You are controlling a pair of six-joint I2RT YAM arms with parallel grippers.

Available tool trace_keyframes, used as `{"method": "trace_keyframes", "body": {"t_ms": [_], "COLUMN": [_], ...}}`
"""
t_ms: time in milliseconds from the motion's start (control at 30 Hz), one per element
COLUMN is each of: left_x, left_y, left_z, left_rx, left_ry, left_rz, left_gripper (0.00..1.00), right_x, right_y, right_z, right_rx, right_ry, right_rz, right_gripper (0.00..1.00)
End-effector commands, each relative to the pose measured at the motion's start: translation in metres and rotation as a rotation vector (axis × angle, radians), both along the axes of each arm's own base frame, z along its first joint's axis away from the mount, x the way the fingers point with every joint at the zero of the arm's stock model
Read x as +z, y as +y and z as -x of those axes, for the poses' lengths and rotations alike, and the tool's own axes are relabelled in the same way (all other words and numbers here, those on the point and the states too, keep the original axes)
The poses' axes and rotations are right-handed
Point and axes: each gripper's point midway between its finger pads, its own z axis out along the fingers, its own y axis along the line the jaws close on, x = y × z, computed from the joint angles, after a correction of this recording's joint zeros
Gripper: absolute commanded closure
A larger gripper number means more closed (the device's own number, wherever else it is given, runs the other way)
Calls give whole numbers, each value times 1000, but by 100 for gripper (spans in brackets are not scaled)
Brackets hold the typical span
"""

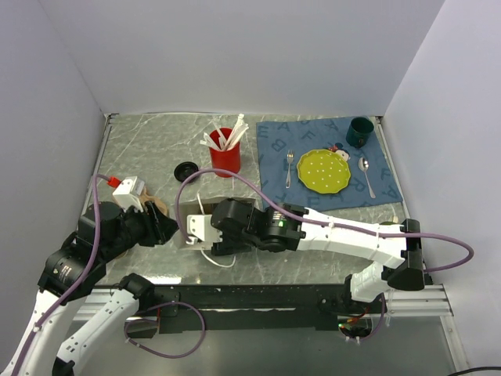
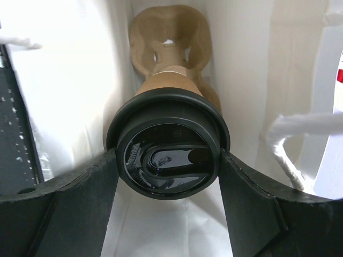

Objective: Pack the takeout coffee

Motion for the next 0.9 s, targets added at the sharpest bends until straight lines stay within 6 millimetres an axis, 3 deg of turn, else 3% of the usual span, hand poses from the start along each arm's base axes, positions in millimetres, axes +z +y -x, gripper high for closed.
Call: {"method": "trace_keyframes", "body": {"t_ms": [0, 133, 233, 367, 533, 700, 867], "left_x": [14, 18, 18, 13, 7, 6, 3], "left_y": [6, 6, 3, -4, -9, -15, -17], "left_z": [-10, -14, -15, -11, -5, 2, 4], "left_rx": [62, 72, 54, 7, -56, -137, -167], "left_ry": [-42, -67, -70, -57, -87, -134, -150], "left_rz": [13, 17, 21, 22, 18, 17, 5], "left_gripper": [53, 53, 58, 81, 98, 99, 99], "right_x": [12, 10, 9, 9, 23, 41, 41], "right_y": [-2, 0, 0, 2, 6, 17, 20], "right_z": [9, 14, 15, 15, 9, -6, -15], "right_rx": [-21, -24, -34, -46, -46, -4, 27], "right_ry": [-3, 2, 6, 11, -35, -128, -180], "right_rz": [-53, -53, -56, -58, -81, -72, -42], "right_gripper": [68, 68, 68, 68, 68, 68, 68]}}
